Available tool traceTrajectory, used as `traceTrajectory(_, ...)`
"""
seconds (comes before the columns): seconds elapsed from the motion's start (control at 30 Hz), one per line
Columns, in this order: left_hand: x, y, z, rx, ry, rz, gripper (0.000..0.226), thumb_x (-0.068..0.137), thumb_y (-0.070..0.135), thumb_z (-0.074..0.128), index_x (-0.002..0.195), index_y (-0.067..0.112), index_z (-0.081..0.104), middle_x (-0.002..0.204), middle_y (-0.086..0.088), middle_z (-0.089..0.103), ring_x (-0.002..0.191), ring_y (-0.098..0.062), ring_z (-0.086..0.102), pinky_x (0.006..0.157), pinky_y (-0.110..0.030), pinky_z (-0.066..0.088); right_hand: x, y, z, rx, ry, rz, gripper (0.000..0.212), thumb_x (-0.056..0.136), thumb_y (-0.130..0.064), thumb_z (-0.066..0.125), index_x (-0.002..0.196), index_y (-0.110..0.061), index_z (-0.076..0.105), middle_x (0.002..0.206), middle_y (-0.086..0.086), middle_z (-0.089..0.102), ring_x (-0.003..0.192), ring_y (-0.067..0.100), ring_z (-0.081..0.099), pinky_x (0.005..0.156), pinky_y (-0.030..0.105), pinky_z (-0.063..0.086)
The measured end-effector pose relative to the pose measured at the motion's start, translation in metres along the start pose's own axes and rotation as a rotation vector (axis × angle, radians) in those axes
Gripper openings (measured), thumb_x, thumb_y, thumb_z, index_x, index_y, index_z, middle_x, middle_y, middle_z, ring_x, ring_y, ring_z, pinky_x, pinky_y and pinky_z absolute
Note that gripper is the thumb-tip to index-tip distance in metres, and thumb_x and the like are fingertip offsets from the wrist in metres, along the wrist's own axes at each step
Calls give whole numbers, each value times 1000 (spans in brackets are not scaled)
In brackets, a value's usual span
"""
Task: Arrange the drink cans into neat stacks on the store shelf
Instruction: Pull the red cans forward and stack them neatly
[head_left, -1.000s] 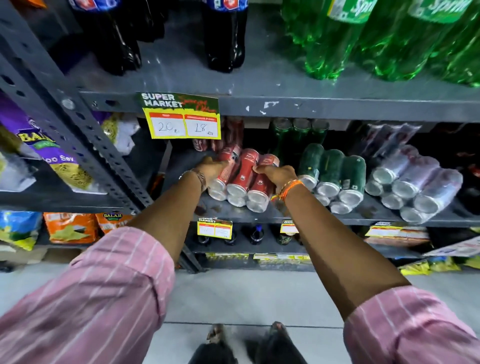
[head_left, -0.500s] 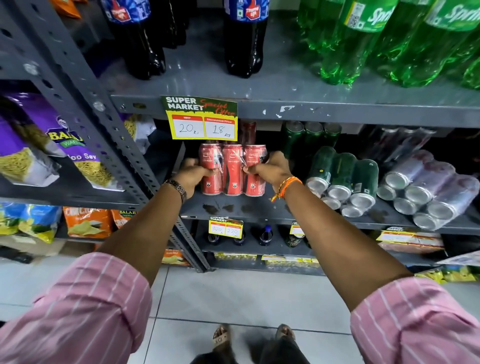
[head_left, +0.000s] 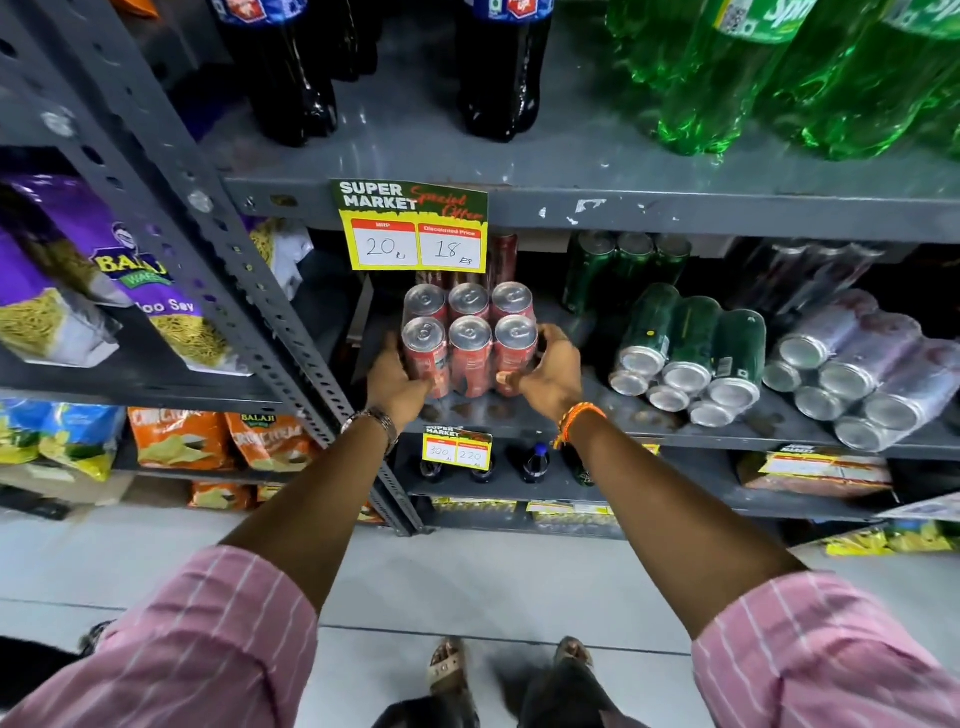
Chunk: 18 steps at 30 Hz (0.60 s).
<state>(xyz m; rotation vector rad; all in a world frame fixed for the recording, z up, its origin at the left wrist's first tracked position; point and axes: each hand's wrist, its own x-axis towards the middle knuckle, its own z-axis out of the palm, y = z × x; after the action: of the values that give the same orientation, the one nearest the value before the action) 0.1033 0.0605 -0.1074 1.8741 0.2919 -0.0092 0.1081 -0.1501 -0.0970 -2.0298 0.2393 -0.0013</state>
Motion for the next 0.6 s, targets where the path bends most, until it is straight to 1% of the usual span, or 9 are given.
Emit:
traceTrajectory(0.1, 4, 18, -5, -118, -27, -105, 49, 59, 9, 57, 109, 8, 52, 98, -12, 65, 90, -18, 58, 80, -34, 49, 1, -6, -5, -35, -29, -6, 63, 53, -18, 94, 103, -25, 55, 105, -2, 70, 91, 14, 66, 75, 18, 49)
traceTrajectory(0.17, 9, 34, -9, -334, -24, -171, 48, 53, 7, 47, 101, 11, 50, 91, -5, 59, 90, -19, 56, 77, -31, 45, 0, -9, -8, -43, -43, -6, 66, 54, -22, 95, 108, -21, 59, 103, -4, 69, 92, 13, 66, 80, 22, 50)
traceTrajectory(0.23, 17, 49, -13, -443, -26, -161, 35, 63, 6, 45, 95, 18, 53, 91, 1, 57, 86, -14, 55, 79, -30, 44, -1, -11, -12, -26, -49, -6, 70, 55, -24, 95, 115, -14, 60, 101, -5, 68, 95, 15, 67, 85, 27, 54)
traceTrajectory(0.27, 23, 54, -14, -460, -21, -150, 31, 72, 5, 44, 97, 19, 55, 96, 1, 58, 90, -15, 55, 84, -31, 44, -2, -13, -13, -4, -44, 1, 70, 57, -23, 95, 116, -12, 60, 102, -4, 68, 97, 16, 68, 88, 29, 55)
traceTrajectory(0.33, 37, 62, -15, -428, 7, -151, 26, 85, 7, 44, 103, 21, 55, 108, -2, 57, 104, -20, 53, 99, -39, 42, -4, -17, -15, 55, -10, 33, 69, 59, -22, 94, 117, -8, 60, 107, 0, 69, 101, 18, 67, 93, 31, 55)
traceTrajectory(0.37, 43, 66, -15, -388, 5, -140, 18, 88, 11, 45, 97, 22, 56, 106, -3, 59, 105, -21, 53, 102, -40, 41, -5, -19, -15, 86, 17, 52, 69, 60, -23, 94, 119, -7, 61, 110, 2, 70, 103, 18, 66, 95, 30, 54)
traceTrajectory(0.43, 54, 70, -10, -285, -23, -114, 15, 92, 17, 49, 93, 19, 64, 105, -9, 65, 102, -23, 57, 101, -42, 44, -11, -22, -10, 134, 78, 61, 64, 64, -27, 92, 118, -8, 63, 111, 3, 72, 101, 15, 67, 94, 29, 54)
traceTrajectory(0.5, 61, 69, -4, -205, -52, -120, 27, 94, 15, 51, 116, 6, 66, 118, -12, 65, 105, -21, 57, 99, -36, 45, -18, -23, -3, 147, 139, 29, 51, 72, -30, 86, 114, -9, 66, 107, 3, 75, 95, 13, 69, 89, 28, 55)
traceTrajectory(0.6, 67, 63, -2, -134, -76, -97, 32, 95, 7, 49, 124, 1, 61, 111, -5, 61, 99, -14, 55, 84, -22, 45, -22, -25, 3, 135, 168, -18, 43, 80, -26, 80, 116, -8, 67, 109, 7, 76, 96, 15, 69, 88, 28, 54)
